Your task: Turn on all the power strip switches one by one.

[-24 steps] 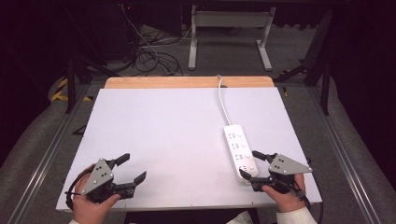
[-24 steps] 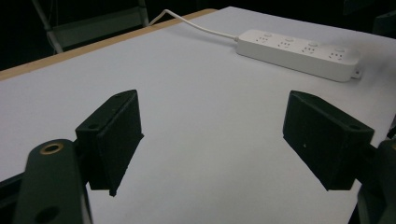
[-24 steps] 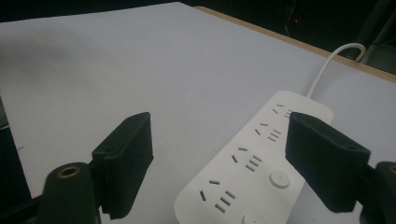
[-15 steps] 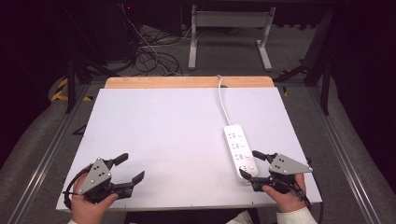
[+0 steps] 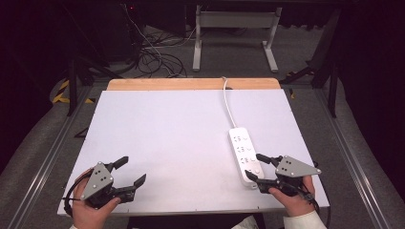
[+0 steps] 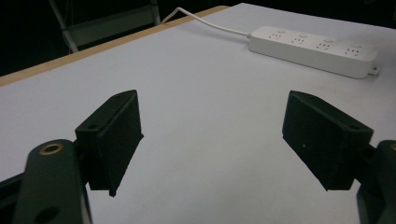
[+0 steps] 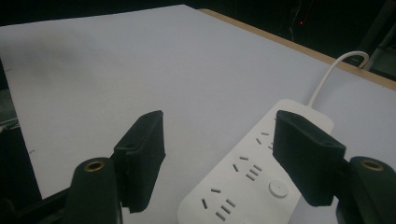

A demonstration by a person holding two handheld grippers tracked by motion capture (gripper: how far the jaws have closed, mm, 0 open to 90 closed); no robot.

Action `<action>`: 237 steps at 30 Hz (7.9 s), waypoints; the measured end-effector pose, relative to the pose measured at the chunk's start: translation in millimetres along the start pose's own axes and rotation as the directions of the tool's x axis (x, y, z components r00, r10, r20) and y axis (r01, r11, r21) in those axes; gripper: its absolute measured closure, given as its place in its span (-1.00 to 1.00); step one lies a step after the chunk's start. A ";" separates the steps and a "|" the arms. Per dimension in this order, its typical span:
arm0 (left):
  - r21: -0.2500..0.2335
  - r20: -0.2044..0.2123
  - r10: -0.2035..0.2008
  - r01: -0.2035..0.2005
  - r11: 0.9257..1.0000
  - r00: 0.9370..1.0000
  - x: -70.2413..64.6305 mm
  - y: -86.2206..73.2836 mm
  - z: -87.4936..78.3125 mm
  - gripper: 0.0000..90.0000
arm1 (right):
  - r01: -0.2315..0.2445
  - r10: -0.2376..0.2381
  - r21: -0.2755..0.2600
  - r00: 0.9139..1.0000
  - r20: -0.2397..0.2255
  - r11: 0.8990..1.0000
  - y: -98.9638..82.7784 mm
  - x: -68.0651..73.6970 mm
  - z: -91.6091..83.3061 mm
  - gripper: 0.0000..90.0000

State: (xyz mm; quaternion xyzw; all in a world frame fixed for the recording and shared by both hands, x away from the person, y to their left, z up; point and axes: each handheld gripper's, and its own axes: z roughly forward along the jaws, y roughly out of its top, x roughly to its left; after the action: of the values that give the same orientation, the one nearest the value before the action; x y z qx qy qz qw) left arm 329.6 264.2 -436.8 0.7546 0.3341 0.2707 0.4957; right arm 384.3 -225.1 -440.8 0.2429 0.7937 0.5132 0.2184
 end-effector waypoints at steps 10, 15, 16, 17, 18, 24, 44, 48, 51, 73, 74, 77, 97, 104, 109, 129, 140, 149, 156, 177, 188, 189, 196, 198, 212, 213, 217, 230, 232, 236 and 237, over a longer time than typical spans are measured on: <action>-0.005 -0.010 0.005 -0.005 1.000 1.000 0.7 0.3 -0.9 -0.55 | -0.015 0.015 0.028 1.000 -0.002 0.999 10.6 -4.8 -0.9 0.02; -0.005 -0.011 -0.004 0.004 1.000 1.000 -0.1 0.3 -1.0 -0.55 | -0.007 0.009 0.047 0.998 -0.057 0.999 15.6 -9.6 1.6 0.16; -0.005 -0.012 -0.005 0.004 1.000 1.000 -0.1 0.2 -1.0 -0.55 | 0.007 -0.004 0.046 0.999 -0.052 0.999 18.7 -10.9 1.8 0.21; -0.005 -0.013 -0.004 0.004 1.000 1.000 -0.1 0.2 -1.1 -0.55 | -0.015 0.020 0.066 0.997 -0.072 0.998 20.0 -11.5 1.6 0.24; -0.005 -0.013 0.000 0.000 1.000 1.000 0.3 0.3 -1.2 -0.55 | -0.018 0.024 0.082 0.997 -0.073 0.997 21.7 -12.3 1.3 0.28; -0.005 -0.014 -0.002 0.002 1.000 1.000 0.1 0.3 -1.3 -0.55 | -0.010 0.016 0.166 0.999 -0.035 0.986 29.5 -19.3 -0.6 0.56; -0.007 -0.016 -0.009 0.009 1.000 1.000 0.8 -0.2 -1.2 -0.54 | -0.022 0.059 0.386 0.995 -0.084 0.922 41.1 -42.1 15.0 1.00; -0.007 -0.016 -0.011 0.011 1.000 1.000 0.9 -0.3 -1.2 -0.54 | -0.021 0.069 0.477 0.994 -0.084 0.879 38.9 -44.8 22.6 1.00; -0.007 -0.016 -0.011 0.011 1.000 1.000 0.7 -0.3 -1.1 -0.54 | -0.015 0.070 0.526 0.994 -0.084 0.851 37.0 -46.6 27.5 1.00; 0.003 -0.013 -0.009 0.009 1.000 1.000 1.3 -1.1 -0.4 -0.55 | 0.021 0.072 0.670 0.991 -0.111 0.742 28.9 -43.8 47.8 1.00; 0.002 -0.012 -0.013 0.013 1.000 1.000 1.0 -1.3 -0.2 -0.55 | 0.024 0.069 0.678 0.991 -0.111 0.735 28.2 -42.9 49.0 1.00; 0.002 -0.015 -0.009 0.009 1.000 1.000 1.2 -1.1 -0.3 -0.55 | 0.022 0.071 0.678 0.991 -0.109 0.735 28.1 -42.6 49.3 1.00; -0.004 -0.012 -0.009 0.009 1.000 1.000 0.8 -0.9 -0.8 -0.55 | 0.027 0.054 0.672 0.994 -0.099 0.740 25.7 -38.0 49.4 1.00; -0.006 -0.009 -0.010 0.010 1.000 1.000 0.6 -0.8 -1.3 -0.55 | 0.029 0.041 0.673 0.995 -0.087 0.739 25.0 -35.3 49.4 1.00; -0.009 -0.006 -0.010 0.010 1.000 1.000 0.4 -0.6 -1.4 -0.55 | 0.014 0.047 0.669 0.996 -0.073 0.743 23.6 -34.7 48.6 1.00; -0.010 -0.005 -0.014 0.014 1.000 1.000 -0.1 -0.1 -1.1 -0.56 | 0.003 0.056 0.638 0.996 -0.072 0.770 23.8 -31.1 46.8 1.00; -0.010 -0.009 -0.014 0.014 1.000 1.000 1.2 -0.8 -1.1 -0.56 | -0.025 0.048 0.534 0.998 -0.029 0.845 36.3 -39.1 41.0 1.00; -0.021 -0.016 -0.022 0.021 1.000 1.000 2.3 -1.4 -2.1 -0.56 | -0.035 0.048 0.549 0.999 -0.010 0.835 35.4 -47.4 51.0 1.00; -0.020 -0.023 -0.016 0.016 1.000 1.000 2.1 -1.8 -1.7 -0.56 | -0.055 0.063 0.568 0.998 0.005 0.821 29.2 -54.0 59.7 1.00; -0.020 -0.023 -0.008 0.008 1.000 1.000 2.0 -1.6 -2.0 -0.56 | -0.052 0.064 0.585 0.998 0.000 0.810 24.2 -57.4 66.3 1.00; -0.021 -0.024 -0.007 0.006 1.000 1.000 0.9 -1.3 -2.5 -0.56 | -0.055 0.063 0.617 0.998 0.009 0.785 27.0 -56.3 70.2 1.00; -0.020 -0.025 -0.002 0.002 1.000 1.000 1.3 -1.2 -2.7 -0.56 | -0.058 0.064 0.618 0.998 0.012 0.784 27.0 -56.1 70.4 1.00; -0.021 -0.023 -0.008 0.007 1.000 1.000 1.1 -1.7 -2.7 -0.56 | -0.074 0.080 0.616 0.997 0.017 0.784 25.9 -57.1 70.6 1.00; -0.022 -0.024 -0.010 0.009 1.000 1.000 1.5 -1.9 -2.7 -0.56 | -0.077 0.084 0.616 0.996 0.017 0.784 25.7 -57.4 70.5 1.00; -0.013 -0.023 -0.009 0.009 1.000 1.000 1.9 -3.2 -0.5 -0.56 | -0.042 0.040 0.514 0.999 0.014 0.857 32.2 -52.7 58.4 1.00; -0.009 -0.024 -0.005 0.005 1.000 1.000 2.2 -3.4 0.3 -0.56 | -0.046 0.039 0.486 0.999 0.025 0.873 38.6 -52.6 52.9 1.00; -0.003 -0.023 -0.002 0.002 1.000 1.000 0.7 -3.8 1.8 -0.56 | -0.027 0.012 0.491 0.999 0.034 0.871 52.9 -53.9 48.4 1.00; -0.008 -0.024 -0.011 0.011 1.000 1.000 1.2 -3.9 0.8 -0.56 | -0.047 0.035 0.507 0.999 0.033 0.861 52.3 -65.6 64.5 1.00; -0.008 -0.024 -0.011 0.010 1.000 1.000 1.2 -3.8 0.9 -0.56 | -0.053 0.040 0.512 0.999 0.037 0.857 51.5 -67.6 68.7 1.00; -0.006 -0.023 -0.012 0.012 1.000 1.000 1.1 -4.1 1.5 -0.56 | -0.066 0.054 0.520 0.998 0.039 0.852 49.7 -72.2 75.6 1.00; -0.006 -0.024 -0.012 0.012 1.000 1.000 1.3 -4.1 1.4 -0.56 | -0.067 0.055 0.520 0.998 0.039 0.851 49.2 -73.0 76.9 1.00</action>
State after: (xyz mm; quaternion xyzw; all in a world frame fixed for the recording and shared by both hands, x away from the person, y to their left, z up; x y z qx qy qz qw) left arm 330.5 265.6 -441.1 0.7480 0.3435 0.2776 0.4954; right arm 495.5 -197.6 -417.5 0.3238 0.8924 0.2829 0.1371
